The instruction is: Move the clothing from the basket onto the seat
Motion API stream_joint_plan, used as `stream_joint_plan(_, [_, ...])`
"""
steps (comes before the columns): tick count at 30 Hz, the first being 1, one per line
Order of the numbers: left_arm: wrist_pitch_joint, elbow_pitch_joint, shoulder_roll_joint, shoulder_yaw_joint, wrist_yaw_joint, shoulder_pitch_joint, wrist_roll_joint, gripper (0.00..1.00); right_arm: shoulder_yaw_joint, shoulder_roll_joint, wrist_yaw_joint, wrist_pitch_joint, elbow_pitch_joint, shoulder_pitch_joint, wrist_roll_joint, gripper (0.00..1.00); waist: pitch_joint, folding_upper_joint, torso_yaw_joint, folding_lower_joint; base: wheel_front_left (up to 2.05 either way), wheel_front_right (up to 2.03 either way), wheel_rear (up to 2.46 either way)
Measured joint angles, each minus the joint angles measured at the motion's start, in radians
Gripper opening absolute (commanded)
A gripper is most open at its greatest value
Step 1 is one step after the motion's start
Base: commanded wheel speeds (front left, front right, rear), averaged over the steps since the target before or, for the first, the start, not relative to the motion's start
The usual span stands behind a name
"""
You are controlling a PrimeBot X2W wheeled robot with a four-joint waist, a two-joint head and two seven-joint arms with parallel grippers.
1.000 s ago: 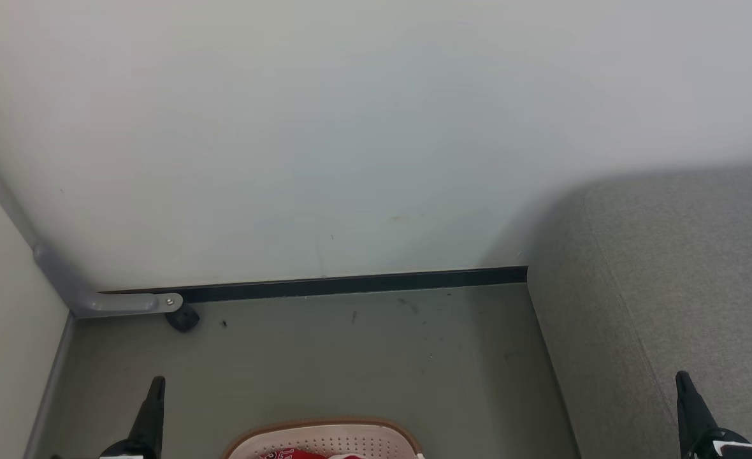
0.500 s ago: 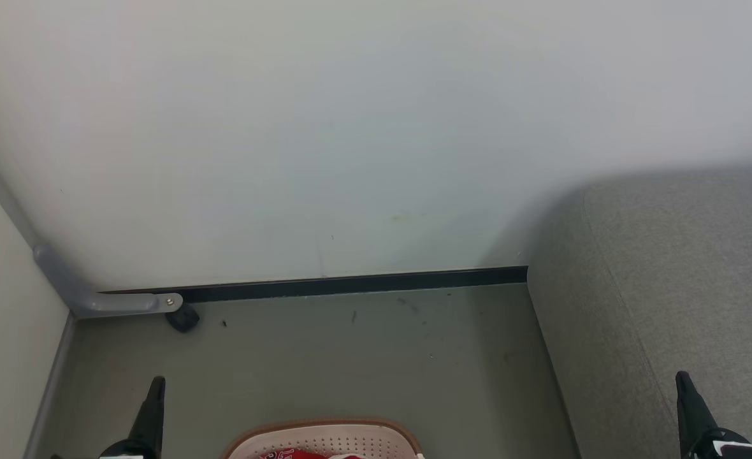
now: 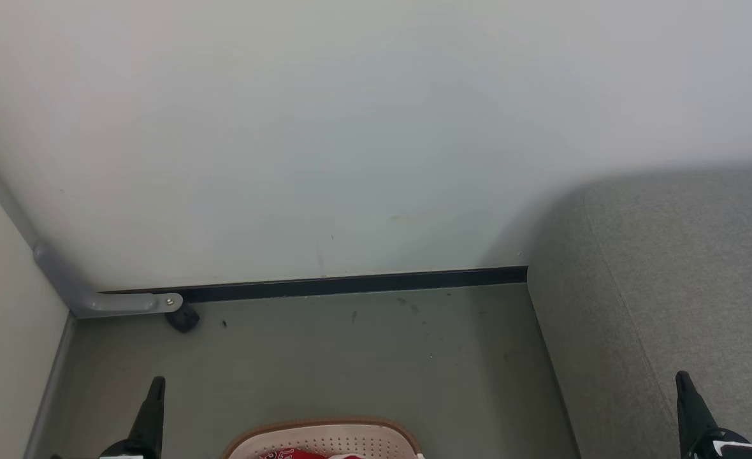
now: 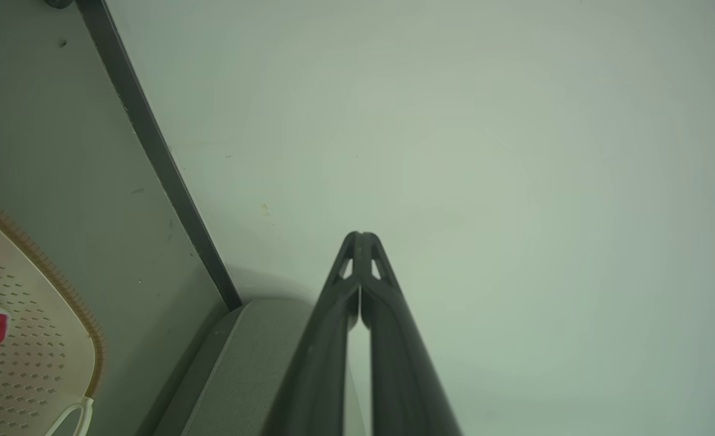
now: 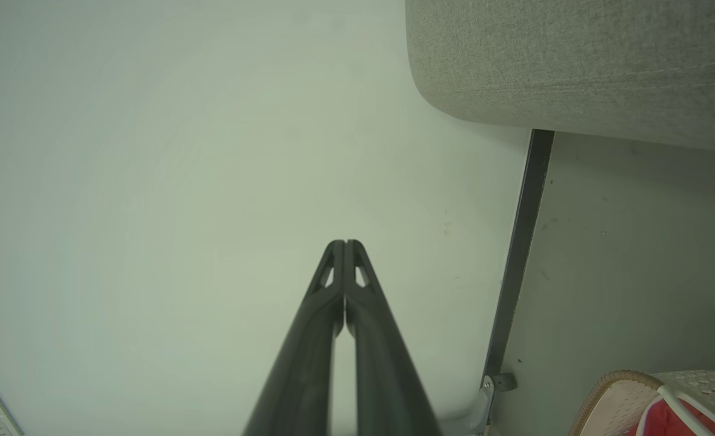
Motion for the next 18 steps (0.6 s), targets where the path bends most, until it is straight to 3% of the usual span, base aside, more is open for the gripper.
stream_joint_plan(18, [0.0,0.0,0.0,0.0,0.0,0.0,0.0,0.0,0.0,0.0,0.0,0.0,0.0,0.0,0.0,0.0,0.0,0.0,0.0,0.0,0.0,0.0,0.0])
